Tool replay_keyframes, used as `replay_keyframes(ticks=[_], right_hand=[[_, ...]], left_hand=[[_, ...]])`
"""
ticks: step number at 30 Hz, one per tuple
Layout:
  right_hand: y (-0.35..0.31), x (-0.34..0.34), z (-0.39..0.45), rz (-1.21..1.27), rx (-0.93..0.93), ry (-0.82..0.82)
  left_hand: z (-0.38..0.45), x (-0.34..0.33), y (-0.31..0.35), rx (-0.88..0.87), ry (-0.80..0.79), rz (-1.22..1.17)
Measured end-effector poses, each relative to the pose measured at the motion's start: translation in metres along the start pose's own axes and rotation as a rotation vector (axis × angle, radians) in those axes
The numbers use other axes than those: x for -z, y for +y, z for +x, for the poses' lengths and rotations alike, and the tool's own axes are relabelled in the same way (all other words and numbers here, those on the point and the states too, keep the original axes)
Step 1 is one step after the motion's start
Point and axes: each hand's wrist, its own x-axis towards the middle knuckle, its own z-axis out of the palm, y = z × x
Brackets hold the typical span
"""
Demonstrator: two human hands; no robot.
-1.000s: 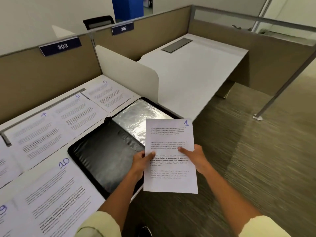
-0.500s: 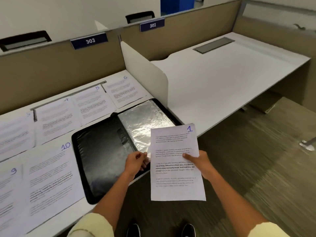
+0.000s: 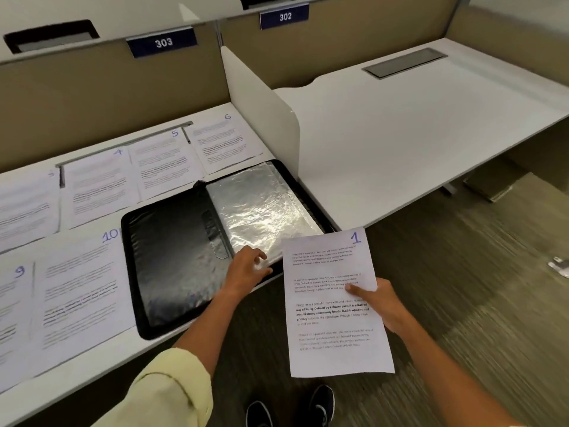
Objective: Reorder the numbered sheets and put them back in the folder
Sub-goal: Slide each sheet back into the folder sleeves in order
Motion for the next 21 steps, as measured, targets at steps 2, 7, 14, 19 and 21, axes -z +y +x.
replay_keyframes(ticks=[2, 7, 14, 19, 21], right_hand=[[0.004, 0.001, -0.006, -0.020, -0.017, -0.014], [0.014, -0.004, -0.016, -0.006, -0.040, -0.036], [0.018, -0.020, -0.028, -0.004, -0.038, -0.055], [0.012, -0.028, -0.031, -0.027, -0.022, -0.039], [0.010, -0.029, -0.031, -0.039, -0.022, -0.030]], left_hand=[[0.003, -0.001, 0.002, -0.012, 0.010, 0.002], [0.010, -0.002, 0.000, -0.009, 0.019, 0.024], [0.012, 0.003, -0.001, -0.023, 0.000, -0.005], [0.017, 0.004, -0.006, 0.016, -0.006, -0.048], [0.018, 0.005, -0.006, 0.024, -0.013, -0.051]])
